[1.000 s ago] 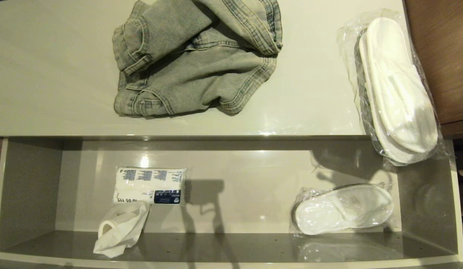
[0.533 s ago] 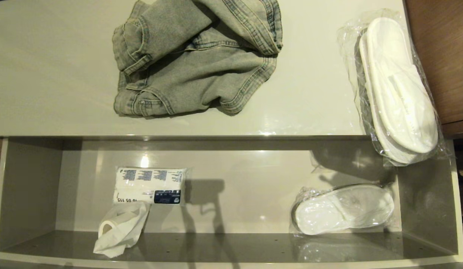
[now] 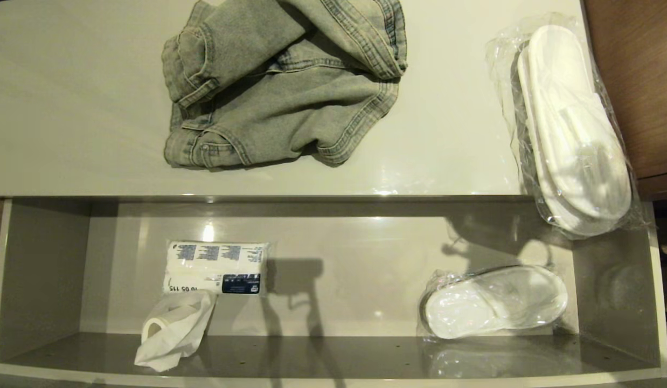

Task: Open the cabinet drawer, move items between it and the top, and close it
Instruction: Close the drawer

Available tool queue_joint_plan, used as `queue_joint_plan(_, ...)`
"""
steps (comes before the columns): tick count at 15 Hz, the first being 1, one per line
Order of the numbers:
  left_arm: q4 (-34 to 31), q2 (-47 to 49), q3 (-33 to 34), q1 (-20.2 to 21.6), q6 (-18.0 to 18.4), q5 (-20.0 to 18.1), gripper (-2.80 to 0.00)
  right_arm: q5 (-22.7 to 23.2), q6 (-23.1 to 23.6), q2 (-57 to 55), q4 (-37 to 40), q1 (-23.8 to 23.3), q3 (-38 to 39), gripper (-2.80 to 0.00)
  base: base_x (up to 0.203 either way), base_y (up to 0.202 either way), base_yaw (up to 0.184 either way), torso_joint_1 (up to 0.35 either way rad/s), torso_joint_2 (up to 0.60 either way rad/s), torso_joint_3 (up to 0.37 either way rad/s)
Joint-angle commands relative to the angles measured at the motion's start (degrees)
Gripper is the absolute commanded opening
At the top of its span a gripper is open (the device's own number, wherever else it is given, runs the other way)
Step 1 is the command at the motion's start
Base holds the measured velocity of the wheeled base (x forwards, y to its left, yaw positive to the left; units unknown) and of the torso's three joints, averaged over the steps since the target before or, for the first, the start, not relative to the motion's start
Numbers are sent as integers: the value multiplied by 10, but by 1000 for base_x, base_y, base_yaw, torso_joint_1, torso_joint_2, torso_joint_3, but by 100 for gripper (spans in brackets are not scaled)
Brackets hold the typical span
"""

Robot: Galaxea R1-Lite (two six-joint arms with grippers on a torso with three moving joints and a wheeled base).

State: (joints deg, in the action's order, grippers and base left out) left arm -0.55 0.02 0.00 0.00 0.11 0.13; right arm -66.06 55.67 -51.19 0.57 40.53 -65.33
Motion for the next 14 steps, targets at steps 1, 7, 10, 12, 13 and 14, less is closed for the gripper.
queue_joint_plan(1, 0, 0, 0, 0, 0, 0, -280, 20, -20, -35, -13, 81, -4, -280, 0, 0, 0, 0, 0, 0)
queue_joint_plan(7, 0, 0, 0, 0, 0, 0, -280, 77, -220, -107, -16, 112, -39, -280, 0, 0, 0, 0, 0, 0)
queue_joint_plan(10, -1, 0, 0, 0, 0, 0, -280, 78, -333, -111, -7, 103, -29, -280, 0, 0, 0, 0, 0, 0)
queue_joint_plan(12, 0, 0, 0, 0, 0, 0, -280, 82, -410, -86, 4, 85, 39, -280, 0, 0, 0, 0, 0, 0)
queue_joint_plan(13, 0, 0, 0, 0, 0, 0, -280, 101, -453, -62, 27, 55, 68, -280, 0, 0, 0, 0, 0, 0)
queue_joint_plan(14, 0, 0, 0, 0, 0, 0, -280, 140, -491, -49, 62, 2, 74, -280, 0, 0, 0, 0, 0, 0)
